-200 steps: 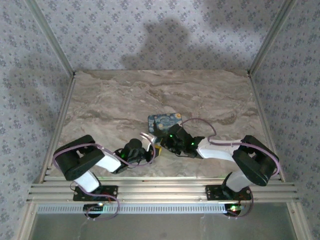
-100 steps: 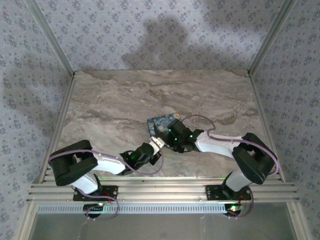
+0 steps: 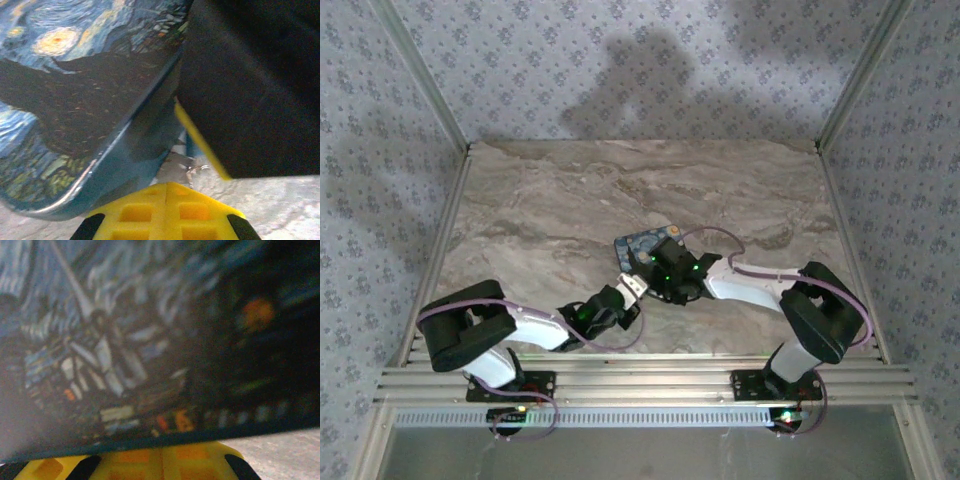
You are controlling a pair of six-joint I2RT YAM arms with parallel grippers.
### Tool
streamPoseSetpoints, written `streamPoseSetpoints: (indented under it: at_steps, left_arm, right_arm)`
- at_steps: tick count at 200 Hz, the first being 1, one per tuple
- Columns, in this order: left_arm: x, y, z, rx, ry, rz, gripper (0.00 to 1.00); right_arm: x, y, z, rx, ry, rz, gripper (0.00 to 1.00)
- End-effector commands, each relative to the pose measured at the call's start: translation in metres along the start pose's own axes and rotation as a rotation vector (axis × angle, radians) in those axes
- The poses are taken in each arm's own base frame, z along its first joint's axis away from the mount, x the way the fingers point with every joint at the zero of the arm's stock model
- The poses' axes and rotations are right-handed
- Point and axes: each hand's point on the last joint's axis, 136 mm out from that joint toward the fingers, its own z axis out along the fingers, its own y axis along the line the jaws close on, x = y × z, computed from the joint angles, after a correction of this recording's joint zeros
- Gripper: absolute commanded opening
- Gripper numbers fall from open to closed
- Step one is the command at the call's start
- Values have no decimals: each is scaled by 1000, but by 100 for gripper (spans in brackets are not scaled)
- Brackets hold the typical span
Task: Unlock a padlock with a key
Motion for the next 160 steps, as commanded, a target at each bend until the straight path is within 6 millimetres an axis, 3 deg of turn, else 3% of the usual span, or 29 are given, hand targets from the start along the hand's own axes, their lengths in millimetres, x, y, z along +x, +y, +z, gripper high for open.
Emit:
streamPoseSetpoints:
  at_steps: [1,14,28,85,117,160]
  left_arm:
    - [-21,-23,-4,170,-81,-67,0]
    - [-21,-20,-5,176,-80,-86,0]
    - [-20,-17,-5,176,-78,-106,0]
    - [-20,-3,-9,187,-83,-200,0]
    - [-19,2,-8,195,-70,-241,0]
    - [-16,11,-6,195,-52,-280,0]
  right_arm:
    - [0,34,-9,-98,-7,-41,20]
    - [-2,34,-14,-102,-29,-46,34]
    - [-7,33,-21,-103,-54,-46,41]
    - [-24,7,-48,-102,-217,-22,49]
    - [-24,2,-45,-110,-312,-30,52]
    - [-20,-8,-23,-102,-341,-17,55]
